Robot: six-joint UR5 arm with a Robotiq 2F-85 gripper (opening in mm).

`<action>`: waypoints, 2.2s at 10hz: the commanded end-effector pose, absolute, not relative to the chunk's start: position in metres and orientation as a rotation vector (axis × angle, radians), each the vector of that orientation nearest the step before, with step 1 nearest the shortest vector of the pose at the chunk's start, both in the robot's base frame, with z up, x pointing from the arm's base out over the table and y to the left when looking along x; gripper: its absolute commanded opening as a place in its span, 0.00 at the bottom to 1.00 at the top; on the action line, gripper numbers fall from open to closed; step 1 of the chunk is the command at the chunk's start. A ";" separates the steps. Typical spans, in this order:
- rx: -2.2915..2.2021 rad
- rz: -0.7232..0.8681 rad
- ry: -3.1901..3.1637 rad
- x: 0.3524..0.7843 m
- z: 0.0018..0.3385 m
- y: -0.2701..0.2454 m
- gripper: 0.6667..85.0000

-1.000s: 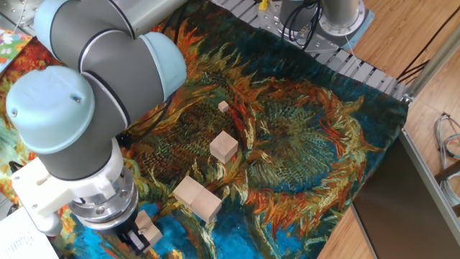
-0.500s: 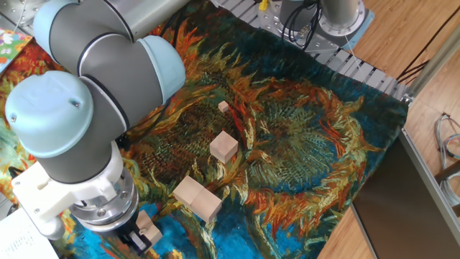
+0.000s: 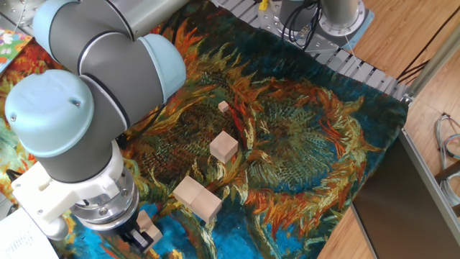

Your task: Drop coins into a piggy bank

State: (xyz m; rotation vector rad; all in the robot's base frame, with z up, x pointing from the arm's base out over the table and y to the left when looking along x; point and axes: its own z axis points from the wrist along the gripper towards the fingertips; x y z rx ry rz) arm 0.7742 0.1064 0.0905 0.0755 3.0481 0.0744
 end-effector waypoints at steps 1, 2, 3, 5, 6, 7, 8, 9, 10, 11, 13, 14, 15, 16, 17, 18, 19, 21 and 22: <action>0.085 0.117 3.060 0.770 0.093 0.113 0.43; 0.096 0.111 3.062 0.770 0.093 0.111 0.43; 0.090 0.078 3.061 0.770 0.093 0.106 0.43; 0.080 0.066 3.056 0.771 0.093 0.104 0.43; 0.078 0.066 3.058 0.771 0.093 0.104 0.43; 0.078 0.080 3.063 0.770 0.093 0.106 0.43; 0.078 0.080 3.064 0.769 0.093 0.106 0.42; 0.076 0.082 3.064 0.769 0.093 0.107 0.42; 0.074 0.096 3.064 0.769 0.094 0.109 0.42; 0.069 0.084 3.060 0.770 0.093 0.107 0.42; 0.062 0.088 3.043 0.778 0.091 0.107 0.42; 0.060 0.088 3.040 0.781 0.089 0.107 0.42; 0.060 0.091 3.038 0.784 0.086 0.107 0.42; 0.060 0.088 3.040 0.786 0.083 0.106 0.41; 0.060 0.091 3.044 0.787 0.081 0.105 0.41; 0.060 0.086 3.047 0.786 0.080 0.103 0.40; 0.056 0.095 3.049 0.785 0.080 0.103 0.39; 0.053 0.097 3.053 0.784 0.079 0.104 0.39; 0.061 0.107 3.053 0.784 0.079 0.105 0.39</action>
